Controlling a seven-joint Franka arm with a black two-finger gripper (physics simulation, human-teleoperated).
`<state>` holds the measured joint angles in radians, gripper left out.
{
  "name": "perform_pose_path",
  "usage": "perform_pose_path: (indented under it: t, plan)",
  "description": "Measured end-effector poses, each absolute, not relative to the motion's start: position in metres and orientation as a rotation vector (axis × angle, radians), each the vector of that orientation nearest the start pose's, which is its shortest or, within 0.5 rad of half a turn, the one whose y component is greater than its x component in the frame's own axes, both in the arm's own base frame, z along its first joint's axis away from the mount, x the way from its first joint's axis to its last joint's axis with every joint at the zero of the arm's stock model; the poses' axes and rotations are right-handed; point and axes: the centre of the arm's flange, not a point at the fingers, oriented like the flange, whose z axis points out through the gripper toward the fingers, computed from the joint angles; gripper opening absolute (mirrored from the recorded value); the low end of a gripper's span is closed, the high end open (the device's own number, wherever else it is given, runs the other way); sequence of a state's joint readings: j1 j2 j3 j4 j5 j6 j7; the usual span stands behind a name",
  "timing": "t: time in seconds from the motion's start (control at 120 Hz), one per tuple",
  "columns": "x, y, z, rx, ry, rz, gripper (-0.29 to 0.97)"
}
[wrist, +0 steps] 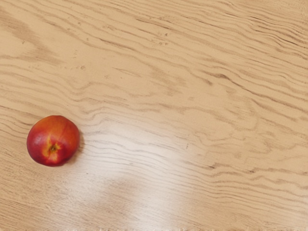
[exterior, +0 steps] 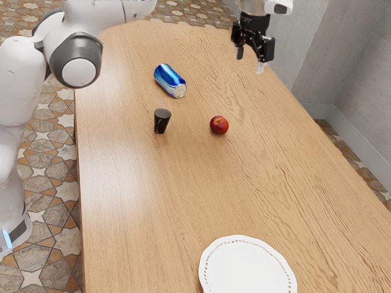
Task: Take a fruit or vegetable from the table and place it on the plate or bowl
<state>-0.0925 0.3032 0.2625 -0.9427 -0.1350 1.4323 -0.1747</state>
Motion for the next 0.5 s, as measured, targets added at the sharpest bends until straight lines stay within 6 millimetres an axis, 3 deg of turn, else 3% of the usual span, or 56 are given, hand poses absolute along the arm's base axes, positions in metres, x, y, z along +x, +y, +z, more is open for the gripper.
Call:
perform_pose_path:
  t: [0.083,0.183,0.25,0.392,0.5]
  plan:
    - [0.623,0.038,0.709,-3.157,-0.480,-0.285,0.68]
    - [0.644,0.031,0.659,-3.180,-0.522,-0.225,0.68]
    - [0.648,0.024,0.633,-3.194,-0.530,-0.188,0.68]
    - [0.635,0.050,0.580,-3.216,-0.617,-0.071,0.68]
    - [0.633,0.082,0.562,-3.205,-0.698,-0.052,0.68]
